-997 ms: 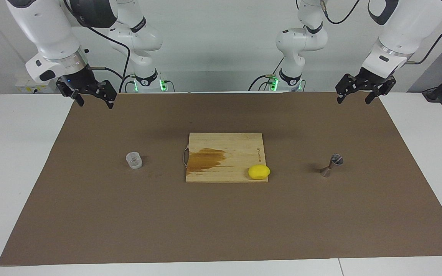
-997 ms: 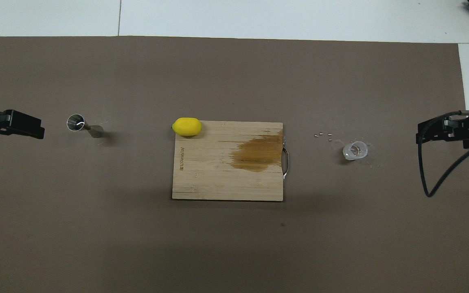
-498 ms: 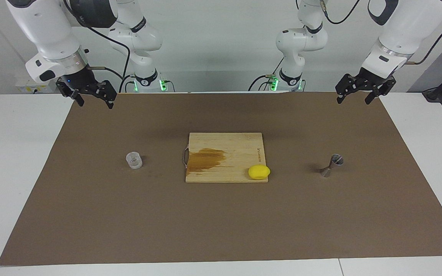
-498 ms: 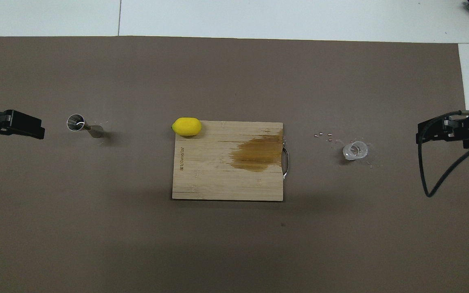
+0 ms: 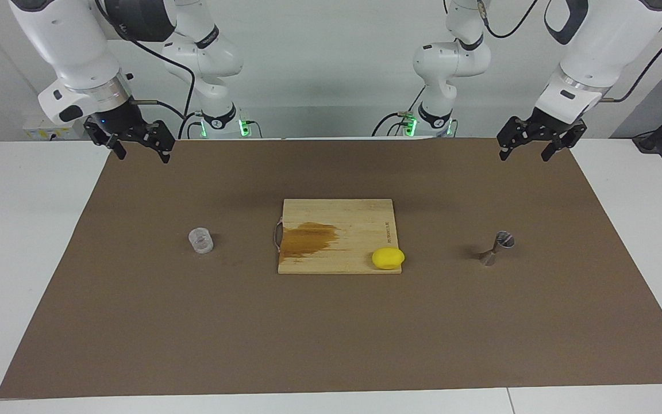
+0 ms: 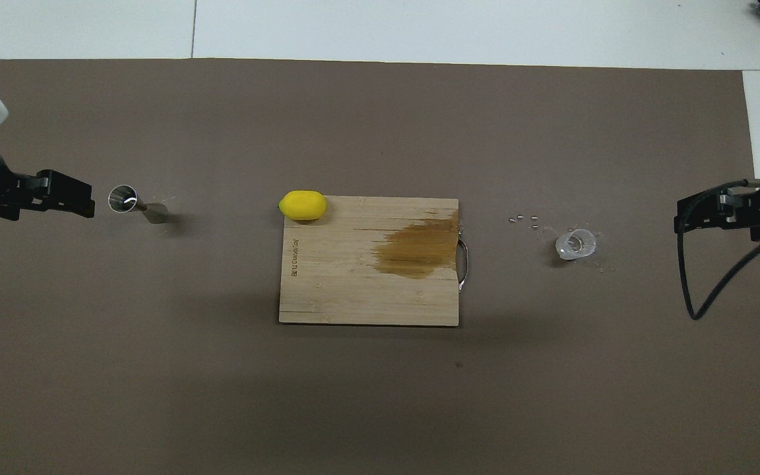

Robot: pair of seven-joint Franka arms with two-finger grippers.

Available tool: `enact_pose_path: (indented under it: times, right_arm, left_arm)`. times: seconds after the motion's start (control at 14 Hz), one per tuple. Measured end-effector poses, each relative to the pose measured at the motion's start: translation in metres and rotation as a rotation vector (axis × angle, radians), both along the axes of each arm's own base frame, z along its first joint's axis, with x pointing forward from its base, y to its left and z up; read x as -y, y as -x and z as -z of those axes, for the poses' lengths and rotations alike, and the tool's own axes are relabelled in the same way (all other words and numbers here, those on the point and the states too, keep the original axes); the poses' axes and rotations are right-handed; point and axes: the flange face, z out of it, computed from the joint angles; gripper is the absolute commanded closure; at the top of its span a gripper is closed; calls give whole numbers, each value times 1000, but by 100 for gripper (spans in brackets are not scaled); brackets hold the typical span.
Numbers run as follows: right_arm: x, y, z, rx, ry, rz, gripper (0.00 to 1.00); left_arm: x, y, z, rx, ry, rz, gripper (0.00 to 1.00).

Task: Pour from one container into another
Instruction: 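Move the open left gripper toward the small metal cup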

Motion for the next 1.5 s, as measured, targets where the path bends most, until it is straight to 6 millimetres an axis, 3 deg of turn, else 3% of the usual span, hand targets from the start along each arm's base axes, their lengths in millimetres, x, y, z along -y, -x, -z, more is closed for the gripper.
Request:
enact_pose_path:
  times: [0.21, 0.36, 0.71, 1.0, 1.21, 1.5]
  right_arm:
    - [0, 0, 0, 0, 0, 0, 0]
    - [0, 0, 0, 0, 0, 0, 0]
    - [0, 0, 0, 0, 0, 0, 0]
    - [0, 0, 0, 0, 0, 0, 0]
    - [0, 0, 0, 0, 0, 0, 0]
    - [0, 0, 0, 0, 0, 0, 0]
  left_arm:
    - [12, -20, 47, -79, -15, -160, 0]
    - [8, -30, 77, -148, 22, -297, 0]
    - [-88, -27, 152, -341, 314, -873, 0]
    - [-141, -18, 182, -362, 580, -1403, 0]
    - [-166, -3, 202, -356, 812, -1756, 0]
    - [-161, 19, 229, -425, 937, -1959, 0]
